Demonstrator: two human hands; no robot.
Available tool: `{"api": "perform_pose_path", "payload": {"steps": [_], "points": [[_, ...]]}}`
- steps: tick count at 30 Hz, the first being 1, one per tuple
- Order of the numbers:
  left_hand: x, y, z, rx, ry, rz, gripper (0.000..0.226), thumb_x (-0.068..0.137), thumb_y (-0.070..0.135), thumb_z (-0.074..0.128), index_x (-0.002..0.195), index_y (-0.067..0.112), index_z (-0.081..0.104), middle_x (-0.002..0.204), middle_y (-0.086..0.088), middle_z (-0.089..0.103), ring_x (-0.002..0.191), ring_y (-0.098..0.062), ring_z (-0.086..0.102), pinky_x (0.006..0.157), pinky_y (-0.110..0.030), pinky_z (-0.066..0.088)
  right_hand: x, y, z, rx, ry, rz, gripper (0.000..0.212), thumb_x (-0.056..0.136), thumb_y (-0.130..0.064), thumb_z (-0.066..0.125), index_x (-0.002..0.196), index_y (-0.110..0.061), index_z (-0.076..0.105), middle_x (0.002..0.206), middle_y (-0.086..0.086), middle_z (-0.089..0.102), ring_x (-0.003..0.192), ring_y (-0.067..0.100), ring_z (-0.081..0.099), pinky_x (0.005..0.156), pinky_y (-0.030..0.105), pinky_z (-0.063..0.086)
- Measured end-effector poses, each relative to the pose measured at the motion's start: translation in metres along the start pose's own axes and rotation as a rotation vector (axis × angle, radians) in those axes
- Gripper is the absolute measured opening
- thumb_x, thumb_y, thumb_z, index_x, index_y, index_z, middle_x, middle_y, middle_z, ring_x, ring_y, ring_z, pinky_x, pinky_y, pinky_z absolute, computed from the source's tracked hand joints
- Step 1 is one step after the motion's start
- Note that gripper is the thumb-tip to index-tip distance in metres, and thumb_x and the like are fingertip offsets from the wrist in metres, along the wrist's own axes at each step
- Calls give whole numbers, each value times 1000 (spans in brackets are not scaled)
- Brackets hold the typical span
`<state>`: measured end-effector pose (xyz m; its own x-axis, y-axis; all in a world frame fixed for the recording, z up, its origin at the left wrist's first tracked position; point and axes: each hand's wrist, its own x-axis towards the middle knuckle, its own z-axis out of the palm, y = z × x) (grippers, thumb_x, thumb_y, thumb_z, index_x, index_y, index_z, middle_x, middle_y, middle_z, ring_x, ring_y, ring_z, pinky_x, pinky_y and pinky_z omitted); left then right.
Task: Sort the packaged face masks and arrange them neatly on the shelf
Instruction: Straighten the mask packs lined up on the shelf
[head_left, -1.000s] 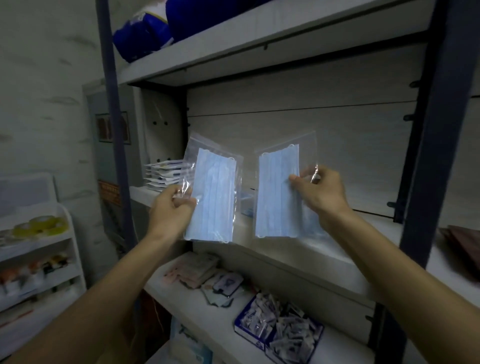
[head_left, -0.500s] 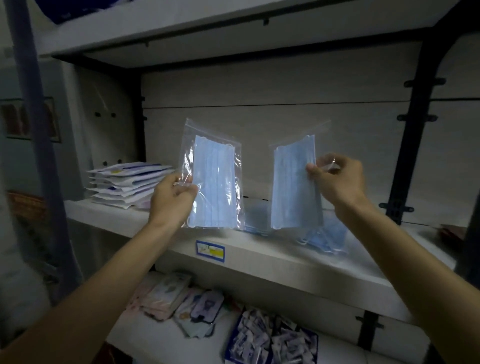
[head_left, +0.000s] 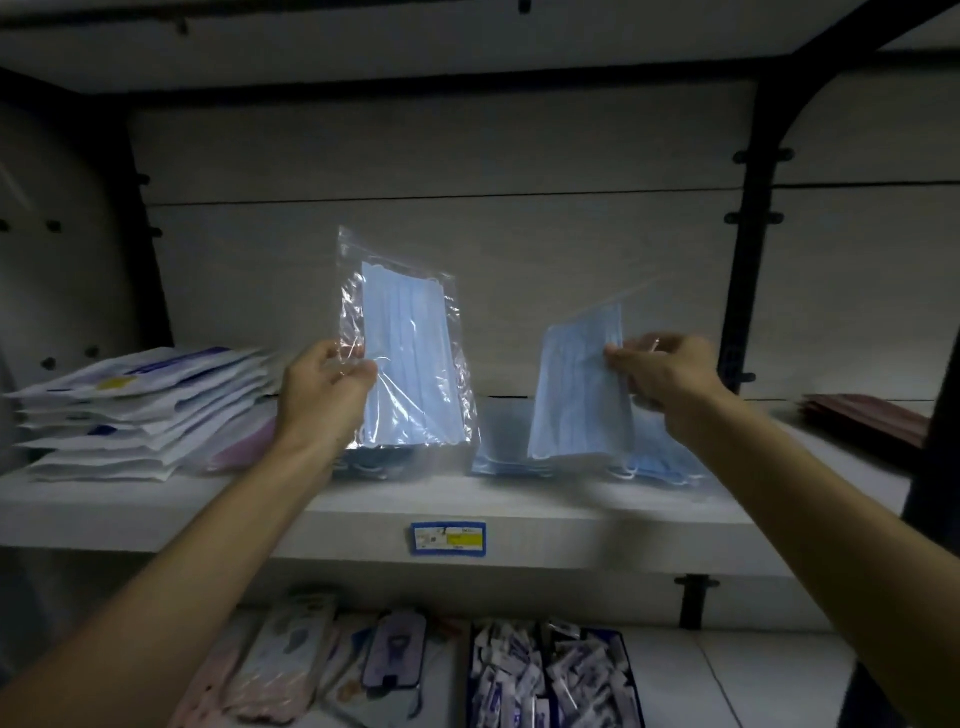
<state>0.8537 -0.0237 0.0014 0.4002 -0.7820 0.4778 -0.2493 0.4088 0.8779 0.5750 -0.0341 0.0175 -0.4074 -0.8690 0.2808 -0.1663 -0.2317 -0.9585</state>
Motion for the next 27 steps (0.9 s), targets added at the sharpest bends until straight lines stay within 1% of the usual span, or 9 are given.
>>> {"api": "perform_pose_path", "payload": {"steps": [6, 10, 14, 16, 18, 21, 23, 25, 27], "points": [[27, -9, 6, -72, -10, 2, 21, 85, 3, 60, 105, -5, 58, 70, 3, 54, 61, -13, 44, 42, -11, 35, 8, 2, 28, -102, -34, 3, 19, 83, -16, 75, 93, -4, 63, 72, 6, 58, 57, 14, 51, 50, 25, 43], [39, -11, 8, -103, -22, 8, 21, 85, 5, 61, 105, -3, 59, 71, 5, 54, 64, -13, 45, 52, -19, 39, 18, 16, 51, -185, -53, 10, 16, 81, -16, 77, 77, -9, 63, 69, 7, 59, 56, 16, 52, 49, 23, 38], [47, -17, 7, -101, -26, 27, 21, 87, 6, 61, 105, -4, 57, 74, 4, 56, 64, -12, 46, 45, -9, 36, 25, 26, 68, -263, -78, 18, 20, 78, -19, 80, 71, -14, 61, 75, 8, 64, 62, 17, 58, 50, 24, 43], [51, -20, 7, -100, -25, 27, 18, 87, 5, 60, 102, -5, 57, 73, 3, 56, 61, -12, 45, 43, -9, 35, 28, 31, 74, -338, -58, -11, 21, 73, -22, 83, 74, -14, 64, 81, 9, 68, 73, 23, 65, 63, 34, 56], [53, -22, 6, -95, -23, 21, 12, 87, 5, 60, 97, -1, 59, 70, 2, 55, 57, -11, 44, 41, -9, 35, 29, 34, 77, -421, -51, -45, 24, 71, -25, 84, 80, -13, 65, 85, 8, 69, 83, 27, 68, 78, 41, 58], [55, -25, 6, -79, -30, 15, 4, 86, 6, 61, 88, 8, 59, 67, 2, 54, 56, -12, 45, 40, -11, 35, 29, 37, 78, -542, -79, -75, 32, 76, -31, 81, 96, -12, 65, 91, 5, 66, 83, 23, 66, 78, 37, 57], [56, -25, 6, -91, -36, 5, 7, 86, 6, 61, 85, 12, 58, 68, 3, 56, 58, -12, 47, 43, -13, 38, 30, 40, 78, -653, -93, -89, 41, 77, -38, 78, 105, -11, 63, 98, 5, 65, 88, 23, 65, 81, 38, 56], [55, -23, 7, -104, -49, 0, 10, 87, 7, 61, 84, 15, 58, 70, 4, 58, 59, -12, 48, 49, -18, 40, 31, 40, 78, -783, -103, -99, 47, 79, -47, 73, 109, -11, 62, 104, 6, 65, 94, 25, 63, 85, 40, 54], [54, -22, 8, -117, -65, 4, 9, 87, 7, 61, 87, 15, 59, 71, 4, 57, 58, -11, 48, 48, -17, 40, 31, 40, 76, -904, -107, -111, 51, 83, -53, 67, 110, -11, 60, 106, 7, 65, 96, 26, 62, 86, 40, 53]]}}
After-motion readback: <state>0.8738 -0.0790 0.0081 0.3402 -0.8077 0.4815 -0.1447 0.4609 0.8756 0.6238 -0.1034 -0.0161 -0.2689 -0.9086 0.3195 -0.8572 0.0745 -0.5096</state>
